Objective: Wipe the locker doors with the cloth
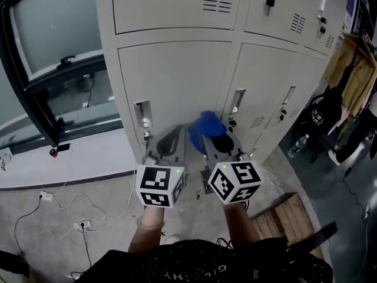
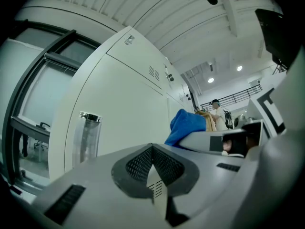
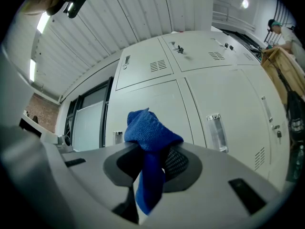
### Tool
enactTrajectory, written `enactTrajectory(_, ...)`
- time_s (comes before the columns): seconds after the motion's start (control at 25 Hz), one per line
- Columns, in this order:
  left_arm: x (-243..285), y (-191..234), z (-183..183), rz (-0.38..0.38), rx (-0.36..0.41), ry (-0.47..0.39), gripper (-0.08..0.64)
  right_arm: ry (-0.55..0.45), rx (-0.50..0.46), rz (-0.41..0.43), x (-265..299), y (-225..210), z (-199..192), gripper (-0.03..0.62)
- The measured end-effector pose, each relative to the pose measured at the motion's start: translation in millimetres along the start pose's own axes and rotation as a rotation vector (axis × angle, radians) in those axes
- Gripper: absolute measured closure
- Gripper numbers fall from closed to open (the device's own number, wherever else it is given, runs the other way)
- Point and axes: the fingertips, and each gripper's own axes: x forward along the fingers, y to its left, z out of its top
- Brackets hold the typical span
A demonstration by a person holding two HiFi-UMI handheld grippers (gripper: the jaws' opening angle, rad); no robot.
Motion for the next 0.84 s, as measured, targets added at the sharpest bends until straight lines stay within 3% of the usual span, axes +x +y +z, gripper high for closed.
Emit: enactTrajectory(0.84,-7,-5,-7,-0.044,-0.001,0.063,0.554,0.026,0.053,-0.027,-4,1,-12,0.506)
